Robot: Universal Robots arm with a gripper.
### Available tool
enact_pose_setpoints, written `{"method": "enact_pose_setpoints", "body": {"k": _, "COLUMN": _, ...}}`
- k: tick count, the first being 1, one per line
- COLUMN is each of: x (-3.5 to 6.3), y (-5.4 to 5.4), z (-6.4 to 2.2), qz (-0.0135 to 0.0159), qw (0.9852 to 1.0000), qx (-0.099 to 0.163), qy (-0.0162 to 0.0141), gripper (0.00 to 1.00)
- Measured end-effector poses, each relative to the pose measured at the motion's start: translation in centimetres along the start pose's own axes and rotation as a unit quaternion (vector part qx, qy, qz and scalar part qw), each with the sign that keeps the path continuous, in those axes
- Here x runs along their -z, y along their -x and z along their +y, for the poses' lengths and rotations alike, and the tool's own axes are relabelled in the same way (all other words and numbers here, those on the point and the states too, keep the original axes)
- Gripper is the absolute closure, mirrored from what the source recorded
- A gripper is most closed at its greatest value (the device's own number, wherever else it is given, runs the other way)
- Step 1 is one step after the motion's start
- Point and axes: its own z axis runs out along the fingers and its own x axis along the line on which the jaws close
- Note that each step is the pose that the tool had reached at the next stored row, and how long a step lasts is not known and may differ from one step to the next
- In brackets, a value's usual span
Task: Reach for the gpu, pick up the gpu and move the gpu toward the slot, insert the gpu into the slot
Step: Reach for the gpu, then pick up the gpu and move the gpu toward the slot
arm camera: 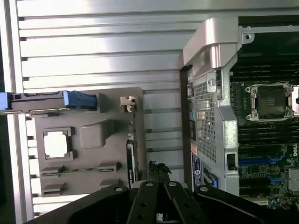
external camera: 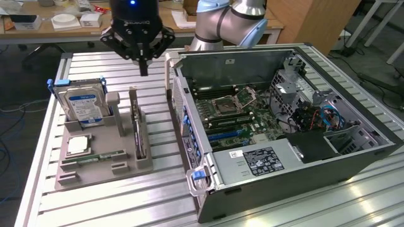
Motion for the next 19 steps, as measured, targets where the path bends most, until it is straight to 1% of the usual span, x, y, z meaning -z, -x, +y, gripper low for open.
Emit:
{"method": "enact_pose_setpoints", "body": {"k": 8, "x": 0.01, "y": -3.6, "z": -0.27, "qz": 0.0, "qw": 1.0, "qx": 0.0, "qy": 0.0, "gripper": 0.9}}
{"method": "enact_pose_setpoints", "body": {"k": 9, "x": 0.01, "y": -3.7, "z": -0.28, "qz": 0.0001, "qw": 1.0, "qx": 0.0, "qy": 0.0, "gripper": 0.9}}
{"method": "enact_pose_setpoints", "body": {"k": 19, "x": 0.01, "y": -3.7, "z": -0.28, "qz": 0.0, "qw": 1.0, "qx": 0.0, "qy": 0.0, "gripper": 0.89}}
